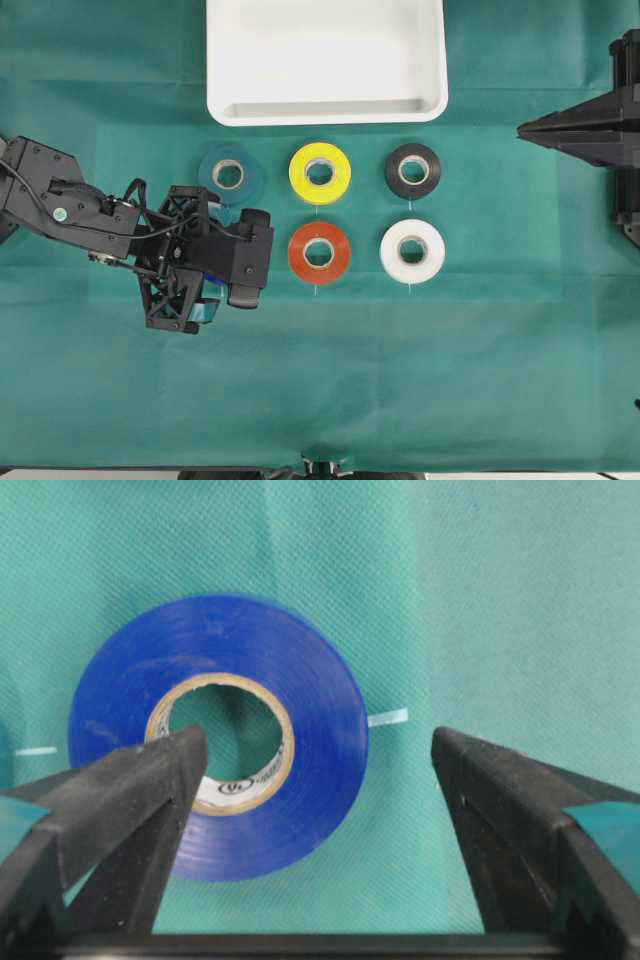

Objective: Place the tape from the fixed location into the white case.
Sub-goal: 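Lower the left gripper with fingers straddling the blue roll's rim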

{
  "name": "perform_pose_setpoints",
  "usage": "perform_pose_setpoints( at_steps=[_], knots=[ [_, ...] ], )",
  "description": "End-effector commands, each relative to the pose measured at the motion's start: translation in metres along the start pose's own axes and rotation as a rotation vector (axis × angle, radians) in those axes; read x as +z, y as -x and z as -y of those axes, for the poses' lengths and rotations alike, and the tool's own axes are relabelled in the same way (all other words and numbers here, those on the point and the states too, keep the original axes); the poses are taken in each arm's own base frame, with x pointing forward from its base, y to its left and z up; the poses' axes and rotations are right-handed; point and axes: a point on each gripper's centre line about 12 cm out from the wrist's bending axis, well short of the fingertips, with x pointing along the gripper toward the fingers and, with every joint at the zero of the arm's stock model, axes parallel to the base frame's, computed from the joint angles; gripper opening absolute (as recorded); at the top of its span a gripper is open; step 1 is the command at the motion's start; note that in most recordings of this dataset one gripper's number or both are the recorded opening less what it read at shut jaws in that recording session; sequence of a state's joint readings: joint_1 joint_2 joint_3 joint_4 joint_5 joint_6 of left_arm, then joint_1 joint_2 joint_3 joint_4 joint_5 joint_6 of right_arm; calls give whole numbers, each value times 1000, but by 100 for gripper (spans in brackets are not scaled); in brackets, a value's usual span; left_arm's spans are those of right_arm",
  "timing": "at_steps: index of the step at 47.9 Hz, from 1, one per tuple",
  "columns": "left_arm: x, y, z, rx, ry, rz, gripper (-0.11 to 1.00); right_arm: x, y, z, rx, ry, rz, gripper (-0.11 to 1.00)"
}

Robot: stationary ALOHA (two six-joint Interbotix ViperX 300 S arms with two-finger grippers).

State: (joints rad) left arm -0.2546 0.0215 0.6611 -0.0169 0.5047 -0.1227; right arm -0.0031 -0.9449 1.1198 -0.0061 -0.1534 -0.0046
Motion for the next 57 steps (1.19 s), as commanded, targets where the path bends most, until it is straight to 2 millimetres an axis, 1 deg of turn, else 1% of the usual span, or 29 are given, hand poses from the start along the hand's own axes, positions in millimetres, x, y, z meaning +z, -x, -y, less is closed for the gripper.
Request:
perform_pose_setpoints(
  at_steps=[1,20,40,44,50,54,57],
  knots=[
    [4,3,1,-3,-4,27,99,11,-2,0,-2,3,28,0],
    [0,-5,0,1,-6,2,97,12,-2,0,-1,5,31,0],
    [-2,-5,1,0,-7,-8,97,12,-2,0,0,5,29,0],
    [-2,-5,2,-1,-8,-6,95,12,-2,0,-2,3,29,0],
    [-2,-4,2,0,-10,-3,87,12,-2,0,-2,3,29,0],
    [-2,-5,1,2,-16,-4,76,12,-2,0,-2,3,31,0],
    [-2,-4,1,2,-16,-4,62,12,-2,0,-2,3,29,0]
  ],
)
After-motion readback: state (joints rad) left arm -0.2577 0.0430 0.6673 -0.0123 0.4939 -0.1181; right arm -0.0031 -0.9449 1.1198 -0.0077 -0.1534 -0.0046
